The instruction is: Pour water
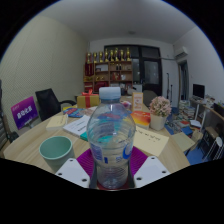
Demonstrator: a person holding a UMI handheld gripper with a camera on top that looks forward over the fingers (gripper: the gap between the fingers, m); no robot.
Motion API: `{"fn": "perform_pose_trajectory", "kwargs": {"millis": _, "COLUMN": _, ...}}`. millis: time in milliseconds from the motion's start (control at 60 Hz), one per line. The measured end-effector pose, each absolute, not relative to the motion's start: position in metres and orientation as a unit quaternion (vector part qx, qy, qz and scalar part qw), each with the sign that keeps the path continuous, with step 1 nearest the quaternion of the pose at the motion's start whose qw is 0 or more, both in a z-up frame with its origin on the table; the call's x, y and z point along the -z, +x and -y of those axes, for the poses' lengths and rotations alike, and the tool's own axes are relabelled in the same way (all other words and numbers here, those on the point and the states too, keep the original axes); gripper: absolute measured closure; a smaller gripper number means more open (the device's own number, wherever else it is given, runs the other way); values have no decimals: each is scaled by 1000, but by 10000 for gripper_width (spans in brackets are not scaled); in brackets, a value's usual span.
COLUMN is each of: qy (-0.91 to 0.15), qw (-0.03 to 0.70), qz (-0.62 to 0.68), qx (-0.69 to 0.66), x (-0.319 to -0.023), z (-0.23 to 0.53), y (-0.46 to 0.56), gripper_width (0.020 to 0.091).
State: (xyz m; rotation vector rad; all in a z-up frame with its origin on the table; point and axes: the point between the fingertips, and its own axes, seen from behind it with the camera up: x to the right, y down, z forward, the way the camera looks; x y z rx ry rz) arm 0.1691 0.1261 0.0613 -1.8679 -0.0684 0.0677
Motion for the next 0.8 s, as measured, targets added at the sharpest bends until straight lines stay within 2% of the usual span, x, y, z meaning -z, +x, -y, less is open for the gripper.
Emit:
{"fn": "perform_pose_trajectory", "kwargs": {"millis": 50, "qy": -803, "qw": 595, "qz": 30, "qx": -29, "x": -62, "z": -126, "y": 169, "gripper_width": 636}}
{"fn": "perform_pose_trajectory", "kwargs": {"millis": 117, "qy": -805, "qw": 592, "qz": 27, "qx": -32, "x": -63, "z": -127, "y": 169, "gripper_width": 521}}
{"fn": "perform_pose_trajectory", "kwargs": {"millis": 133, "qy": -808, "qw": 588, "qz": 26, "qx": -33, "x": -62, "z": -126, "y": 169, "gripper_width": 522}}
{"fn": "perform_pose_trajectory", "kwargs": {"millis": 183, "qy": -818, "qw": 573, "qz": 24, "qx": -42, "x": -61, "z": -120, "y": 168, "gripper_width": 455}}
{"fn": "perform_pose_trajectory", "kwargs": {"millis": 267, "qy": -820, "qw": 570, "qz": 6, "qx": -55, "x": -77, "z": -108, "y": 175, "gripper_width": 274}}
{"fn": "perform_pose_trajectory", "kwargs": {"millis": 300, "qy": -819, "qw": 571, "qz": -4, "qx": -55, "x": -86, "z": -104, "y": 178, "gripper_width": 248}}
{"fn": "perform_pose_trajectory", "kwargs": {"millis": 533, "qy": -850, "qw": 521, "qz": -39, "qx": -64, "x": -115, "z": -16, "y": 185, "gripper_width": 264}}
{"fn": "perform_pose_trajectory", "kwargs": {"millis": 800, "qy": -861, "qw": 506, "qz": -32, "qx": -45, "x": -199, "z": 102, "y": 181, "gripper_width": 261}}
